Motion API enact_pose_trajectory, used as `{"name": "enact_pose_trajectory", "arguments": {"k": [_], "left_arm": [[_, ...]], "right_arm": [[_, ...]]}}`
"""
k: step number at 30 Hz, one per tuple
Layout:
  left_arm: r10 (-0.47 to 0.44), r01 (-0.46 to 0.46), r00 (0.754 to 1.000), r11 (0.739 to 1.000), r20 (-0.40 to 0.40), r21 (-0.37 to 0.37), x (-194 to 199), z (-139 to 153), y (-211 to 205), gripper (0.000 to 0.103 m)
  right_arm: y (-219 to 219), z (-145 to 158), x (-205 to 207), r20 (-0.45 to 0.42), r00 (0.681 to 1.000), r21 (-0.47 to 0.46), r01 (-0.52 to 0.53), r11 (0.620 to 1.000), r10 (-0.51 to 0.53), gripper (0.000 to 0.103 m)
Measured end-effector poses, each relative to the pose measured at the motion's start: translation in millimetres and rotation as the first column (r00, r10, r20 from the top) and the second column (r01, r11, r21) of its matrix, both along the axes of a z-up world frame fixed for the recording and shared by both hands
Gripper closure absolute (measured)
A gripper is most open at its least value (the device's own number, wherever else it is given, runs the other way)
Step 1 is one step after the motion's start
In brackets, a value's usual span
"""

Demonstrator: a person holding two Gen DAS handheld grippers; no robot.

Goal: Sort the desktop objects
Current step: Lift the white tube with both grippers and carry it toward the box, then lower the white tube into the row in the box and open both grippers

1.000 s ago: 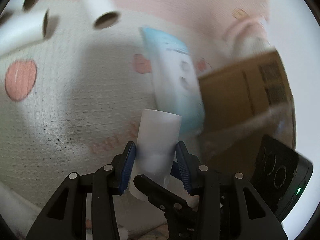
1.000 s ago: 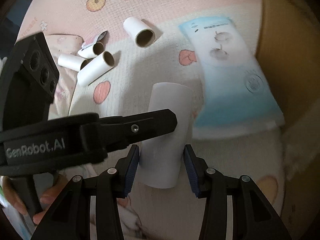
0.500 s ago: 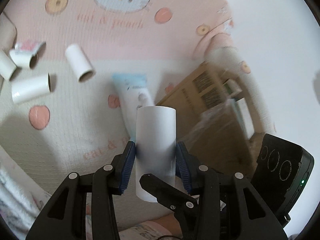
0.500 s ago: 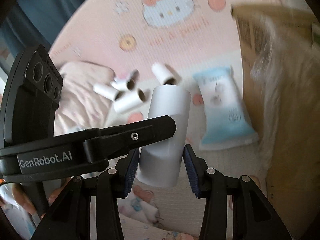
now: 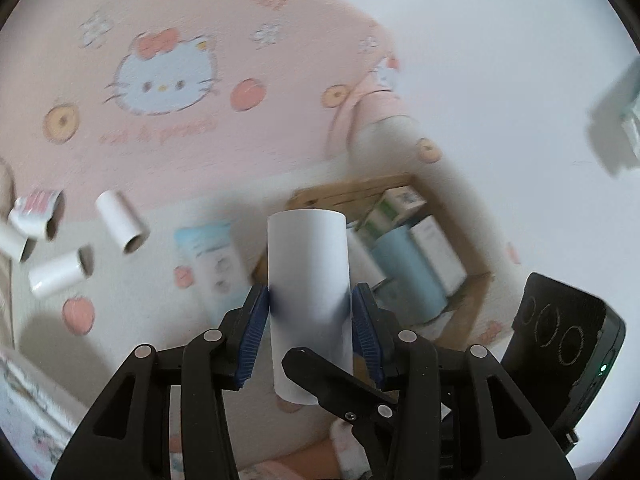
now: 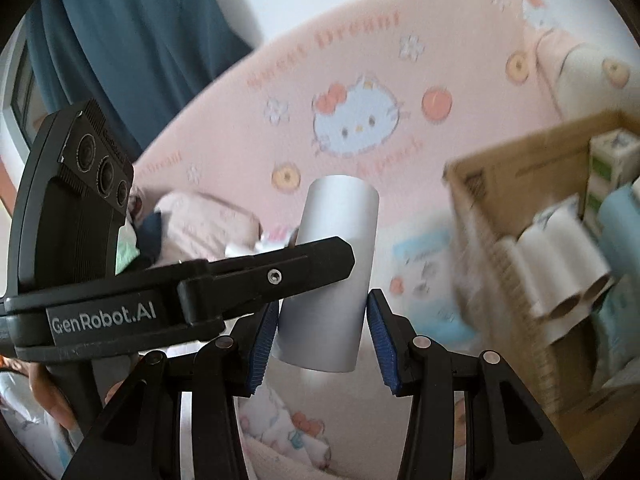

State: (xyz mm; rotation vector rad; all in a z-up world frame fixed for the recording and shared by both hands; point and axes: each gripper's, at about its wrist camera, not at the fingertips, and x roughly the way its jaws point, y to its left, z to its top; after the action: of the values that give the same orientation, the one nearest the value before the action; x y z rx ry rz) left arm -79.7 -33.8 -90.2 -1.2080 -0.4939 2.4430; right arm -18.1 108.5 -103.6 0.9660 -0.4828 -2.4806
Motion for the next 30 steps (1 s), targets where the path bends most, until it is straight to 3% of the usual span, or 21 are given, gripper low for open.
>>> {"name": "enact_pose_trajectory", "arguments": {"k": [9, 17, 25, 30], "left_arm": [[-0.121, 0.121, 0.992, 0.993, -0.019, 0.009, -41.3, 23.5, 64.0, 0.057], [-0.219, 0.219, 0.976, 0.975, 0.003, 0.05, -81.4, 26.6, 122.8, 0.057], [-0.235, 0.228, 0.966, 0.971, 0.113, 0.071, -121.6, 10.0, 160.2, 0.057], [-0.233, 0.221, 0.95, 0.972, 0.209, 0.08, -148.5, -18.5, 172.9, 0.057]], "right_arm": [[58.2, 38.7, -3.0, -0.054, 0.993, 0.053, 0.107, 0.993, -0.104, 0.061], [119.1, 50.0, -19.5, -0.015, 0.989, 0.154, 0.149, 0.977, -0.148, 0.061], [165.8, 48.6, -52.6, 0.089, 0.988, 0.25, 0.1, 0.963, -0.126, 0.061], [186.0, 30.8, -85.3, 0.238, 0.966, 0.265, 0.036, 0.964, -0.101, 0.061]]}}
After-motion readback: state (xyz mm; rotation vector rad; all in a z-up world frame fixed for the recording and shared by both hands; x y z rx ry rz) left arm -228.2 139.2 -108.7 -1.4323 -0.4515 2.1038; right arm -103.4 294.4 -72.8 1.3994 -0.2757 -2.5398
